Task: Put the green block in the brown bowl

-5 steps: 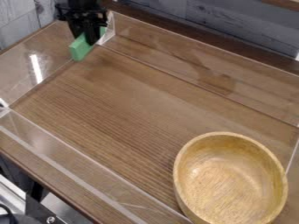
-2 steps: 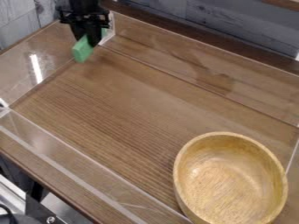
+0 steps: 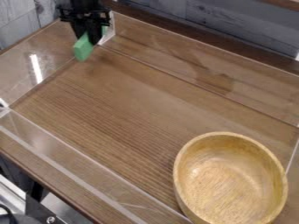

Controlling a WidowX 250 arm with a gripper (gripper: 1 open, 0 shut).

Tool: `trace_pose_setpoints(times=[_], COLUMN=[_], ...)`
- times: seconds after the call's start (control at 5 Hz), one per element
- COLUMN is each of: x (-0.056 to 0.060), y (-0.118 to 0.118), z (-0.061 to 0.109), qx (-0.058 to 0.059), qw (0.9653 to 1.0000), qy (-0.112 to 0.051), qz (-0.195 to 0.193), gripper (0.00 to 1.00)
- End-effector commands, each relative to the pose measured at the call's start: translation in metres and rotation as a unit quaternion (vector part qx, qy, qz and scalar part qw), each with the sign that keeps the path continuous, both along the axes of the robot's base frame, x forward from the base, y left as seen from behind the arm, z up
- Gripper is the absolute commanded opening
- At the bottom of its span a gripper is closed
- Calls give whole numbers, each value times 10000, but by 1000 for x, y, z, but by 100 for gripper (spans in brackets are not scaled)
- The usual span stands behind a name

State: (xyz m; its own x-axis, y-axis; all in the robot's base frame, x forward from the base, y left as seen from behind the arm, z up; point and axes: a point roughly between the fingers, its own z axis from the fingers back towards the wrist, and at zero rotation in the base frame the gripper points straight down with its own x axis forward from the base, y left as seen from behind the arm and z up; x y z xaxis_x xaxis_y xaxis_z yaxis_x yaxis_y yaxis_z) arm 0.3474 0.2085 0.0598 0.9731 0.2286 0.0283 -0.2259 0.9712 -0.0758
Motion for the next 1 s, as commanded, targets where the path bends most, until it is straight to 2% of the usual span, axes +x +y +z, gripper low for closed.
trace_pose_setpoints(times=[0.0,0.8], x=[12,18], y=[4,3], z=[21,21], qx=[190,163], qw=[9994,9994], qy=[-303,-299], qz=[-3,78], gripper=[0,0])
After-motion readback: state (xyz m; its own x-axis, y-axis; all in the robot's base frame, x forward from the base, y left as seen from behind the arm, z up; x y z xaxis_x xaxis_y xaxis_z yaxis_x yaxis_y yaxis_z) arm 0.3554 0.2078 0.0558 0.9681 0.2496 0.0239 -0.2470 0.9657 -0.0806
